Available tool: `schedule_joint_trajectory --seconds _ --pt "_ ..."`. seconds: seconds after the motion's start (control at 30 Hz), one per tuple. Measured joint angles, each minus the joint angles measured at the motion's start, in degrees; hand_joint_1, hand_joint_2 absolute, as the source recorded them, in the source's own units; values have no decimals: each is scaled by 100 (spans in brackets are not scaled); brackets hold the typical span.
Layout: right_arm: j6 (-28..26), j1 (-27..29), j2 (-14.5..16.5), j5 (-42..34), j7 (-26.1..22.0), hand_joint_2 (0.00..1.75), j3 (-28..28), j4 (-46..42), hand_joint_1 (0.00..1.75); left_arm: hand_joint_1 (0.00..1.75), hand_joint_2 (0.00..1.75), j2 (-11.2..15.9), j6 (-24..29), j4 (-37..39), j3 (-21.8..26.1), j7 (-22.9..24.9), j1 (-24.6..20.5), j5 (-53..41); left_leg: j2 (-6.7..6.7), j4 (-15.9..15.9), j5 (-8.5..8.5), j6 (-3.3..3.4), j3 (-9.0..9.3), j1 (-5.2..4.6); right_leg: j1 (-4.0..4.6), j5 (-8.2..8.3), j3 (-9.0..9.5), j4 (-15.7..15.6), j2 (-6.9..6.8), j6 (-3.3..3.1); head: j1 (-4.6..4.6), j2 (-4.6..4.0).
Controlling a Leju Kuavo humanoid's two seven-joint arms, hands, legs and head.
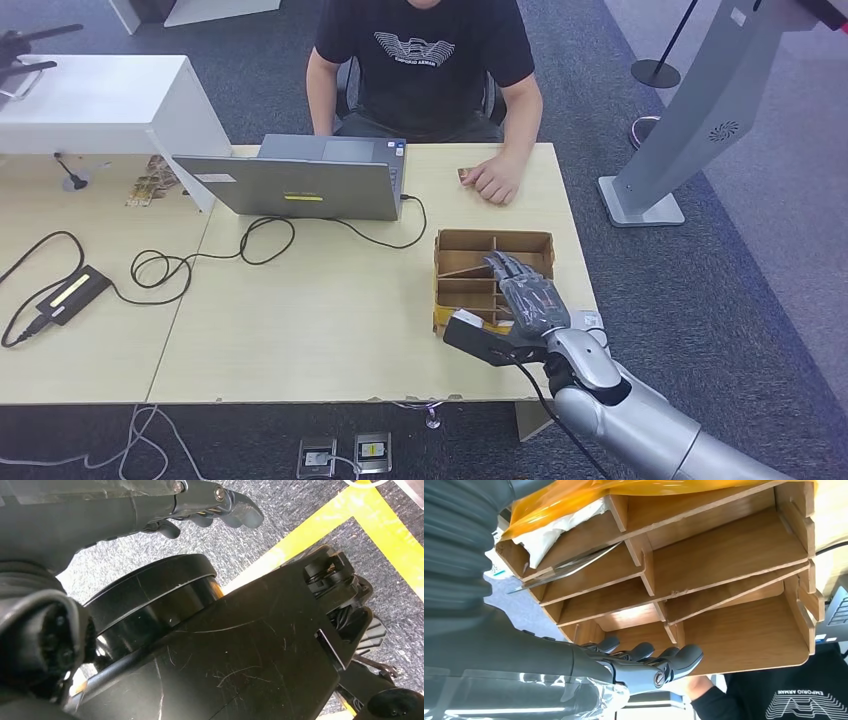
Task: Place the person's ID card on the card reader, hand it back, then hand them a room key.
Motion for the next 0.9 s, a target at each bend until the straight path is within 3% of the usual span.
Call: schedule_joint_trajectory --seconds 0.67,0.9 --pt "-73 -49 34 108 70 175 -29 92 0 0 0 -1 0 0 -50 -25 -7 -49 0 0 0 0 2 0 0 0 0 0 1 0 0 0" --pt "-113 -96 7 187 152 175 -143 77 0 0 0 -22 0 -2 -98 -637 -103 -125 2 1 0 0 5 0 0 2 1 0 2 1 0 0"
